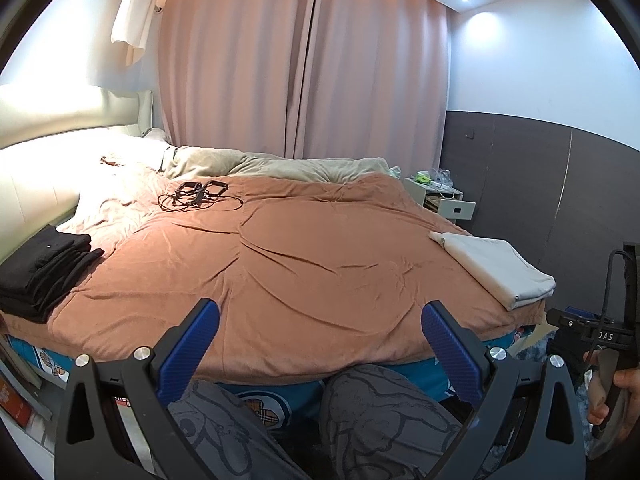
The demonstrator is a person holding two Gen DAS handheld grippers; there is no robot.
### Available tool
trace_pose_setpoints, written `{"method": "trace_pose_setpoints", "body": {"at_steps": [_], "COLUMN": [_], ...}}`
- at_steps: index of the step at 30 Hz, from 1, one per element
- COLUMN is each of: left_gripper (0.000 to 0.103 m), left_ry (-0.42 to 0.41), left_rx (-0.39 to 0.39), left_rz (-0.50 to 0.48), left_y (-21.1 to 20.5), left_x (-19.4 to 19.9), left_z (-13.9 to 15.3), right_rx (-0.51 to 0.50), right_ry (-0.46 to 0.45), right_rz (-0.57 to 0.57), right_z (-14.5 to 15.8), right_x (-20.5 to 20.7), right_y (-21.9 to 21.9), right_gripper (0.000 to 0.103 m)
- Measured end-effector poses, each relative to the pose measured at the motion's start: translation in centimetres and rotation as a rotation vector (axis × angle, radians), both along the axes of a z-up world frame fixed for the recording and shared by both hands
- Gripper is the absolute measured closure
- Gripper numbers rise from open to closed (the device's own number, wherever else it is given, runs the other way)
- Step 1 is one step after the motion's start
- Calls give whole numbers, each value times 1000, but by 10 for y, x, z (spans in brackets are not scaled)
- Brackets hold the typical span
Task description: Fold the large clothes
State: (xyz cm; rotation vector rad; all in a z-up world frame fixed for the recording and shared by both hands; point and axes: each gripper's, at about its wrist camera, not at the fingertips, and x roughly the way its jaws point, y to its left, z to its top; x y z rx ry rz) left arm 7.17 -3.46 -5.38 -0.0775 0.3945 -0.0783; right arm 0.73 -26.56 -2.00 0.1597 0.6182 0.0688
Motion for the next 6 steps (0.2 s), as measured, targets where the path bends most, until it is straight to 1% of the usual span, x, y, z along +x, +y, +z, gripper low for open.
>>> {"method": "trace_pose_setpoints", "body": {"at_steps": [6], "left_gripper": [0], "left_ry": [-5], "left_rx": [10], "left_rz": [-16], "left_y": [-5], "left_x": [-5], "left_z": [1], "right_rx": [6], "right_ry": [2], "right_rz": [-3], "right_z": [-3], "right_x": [-3], "right_y": [-1], "right_gripper": [3]}}
